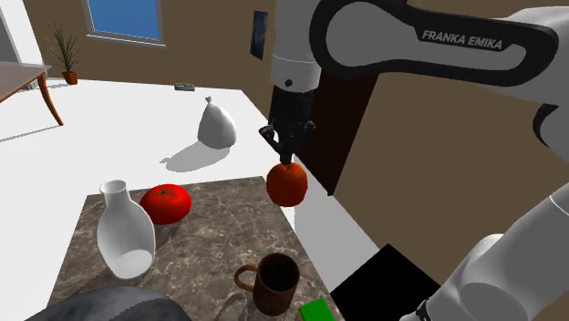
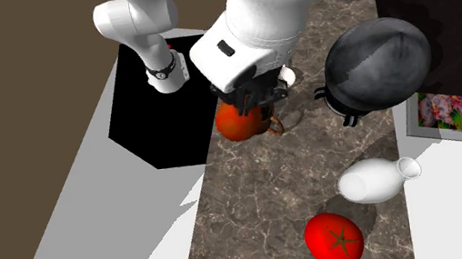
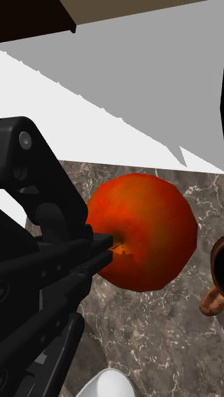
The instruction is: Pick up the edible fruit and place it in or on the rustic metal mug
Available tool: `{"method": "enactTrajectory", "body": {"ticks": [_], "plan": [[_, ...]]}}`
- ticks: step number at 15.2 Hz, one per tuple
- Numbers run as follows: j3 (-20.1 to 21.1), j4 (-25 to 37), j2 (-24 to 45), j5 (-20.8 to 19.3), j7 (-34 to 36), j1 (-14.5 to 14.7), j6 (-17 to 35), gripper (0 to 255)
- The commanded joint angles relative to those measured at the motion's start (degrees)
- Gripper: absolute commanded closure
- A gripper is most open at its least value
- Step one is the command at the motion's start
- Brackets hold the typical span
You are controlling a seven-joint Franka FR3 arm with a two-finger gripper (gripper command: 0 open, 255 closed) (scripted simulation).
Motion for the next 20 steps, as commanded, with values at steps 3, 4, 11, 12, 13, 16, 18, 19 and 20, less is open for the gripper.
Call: {"method": "enactTrajectory", "body": {"ticks": [3, 4, 11, 12, 13, 16, 18, 19, 20], "plan": [[2.78, 2.13, -1.03, 1.17, 4.90, 2.26, -3.32, 255], [3.49, 2.91, -1.06, 1.34, 6.12, 2.80, -4.18, 255], [6.51, 3.74, -1.26, 2.17, 11.42, 5.09, -5.41, 255], [6.43, 2.69, -1.55, 2.34, 11.33, 5.09, -4.59, 255], [6.37, 1.66, -1.83, 2.50, 11.25, 5.09, -3.78, 255], [6.22, -1.31, -2.53, 2.90, 11.07, 5.12, -1.37, 255], [6.16, -3.19, -2.91, 3.12, 10.99, 5.16, 0.22, 255], [6.14, -4.11, -3.07, 3.22, 10.96, 5.18, 1.01, 255], [6.13, -5.01, -3.22, 3.30, 10.94, 5.20, 1.79, 255]]}}
